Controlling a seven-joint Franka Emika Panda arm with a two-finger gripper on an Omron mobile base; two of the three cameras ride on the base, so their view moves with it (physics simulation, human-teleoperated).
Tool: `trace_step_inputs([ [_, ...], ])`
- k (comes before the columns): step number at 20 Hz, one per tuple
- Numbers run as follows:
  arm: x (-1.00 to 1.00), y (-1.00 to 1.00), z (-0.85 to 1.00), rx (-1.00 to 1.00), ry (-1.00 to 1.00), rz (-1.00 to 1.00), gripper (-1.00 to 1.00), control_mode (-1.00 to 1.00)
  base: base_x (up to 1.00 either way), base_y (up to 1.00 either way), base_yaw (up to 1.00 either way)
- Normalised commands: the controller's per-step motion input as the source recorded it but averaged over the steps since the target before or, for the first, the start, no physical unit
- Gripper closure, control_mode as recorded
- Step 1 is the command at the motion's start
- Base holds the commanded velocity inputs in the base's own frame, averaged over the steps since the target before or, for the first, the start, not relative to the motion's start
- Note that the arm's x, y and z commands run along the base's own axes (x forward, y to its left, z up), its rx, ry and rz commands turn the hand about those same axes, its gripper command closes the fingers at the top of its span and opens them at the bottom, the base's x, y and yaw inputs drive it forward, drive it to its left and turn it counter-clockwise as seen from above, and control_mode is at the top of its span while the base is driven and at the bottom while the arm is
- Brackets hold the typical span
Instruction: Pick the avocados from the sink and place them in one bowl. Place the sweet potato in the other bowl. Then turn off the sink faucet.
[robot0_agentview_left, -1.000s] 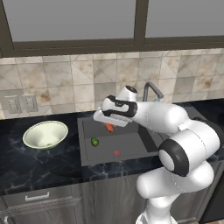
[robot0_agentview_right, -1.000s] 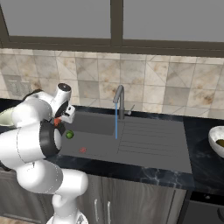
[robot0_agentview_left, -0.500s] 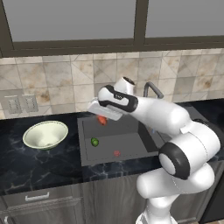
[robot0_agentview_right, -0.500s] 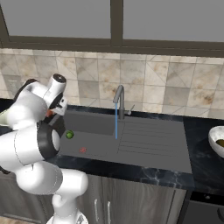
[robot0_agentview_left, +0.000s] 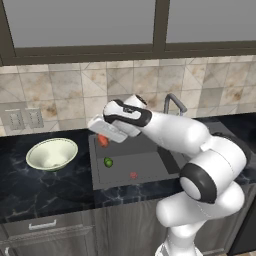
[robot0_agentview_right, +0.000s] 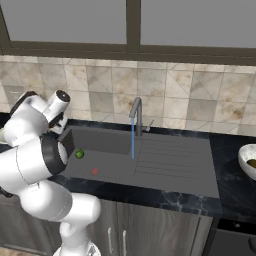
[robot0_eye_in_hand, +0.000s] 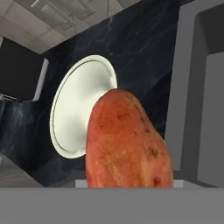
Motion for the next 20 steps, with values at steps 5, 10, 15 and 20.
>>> trace_step_inputs([
  [5, 0.1, 0.57, 0.0, -0.01, 0.02, 0.0, 1.0, -1.0, 0.0, 0.0, 0.0],
  [10, 0.37, 0.49, -0.03, -0.04, 0.07, 0.0, 1.0, -1.0, 0.0, 0.0, 0.0],
  [15, 0.5, 0.42, -0.19, -0.09, 0.13, 0.0, 1.0, -1.0, 0.0, 0.0, 0.0],
  [20, 0.44, 0.47, -0.23, -0.1, 0.16, 0.0, 1.0, -1.0, 0.0, 0.0, 0.0],
])
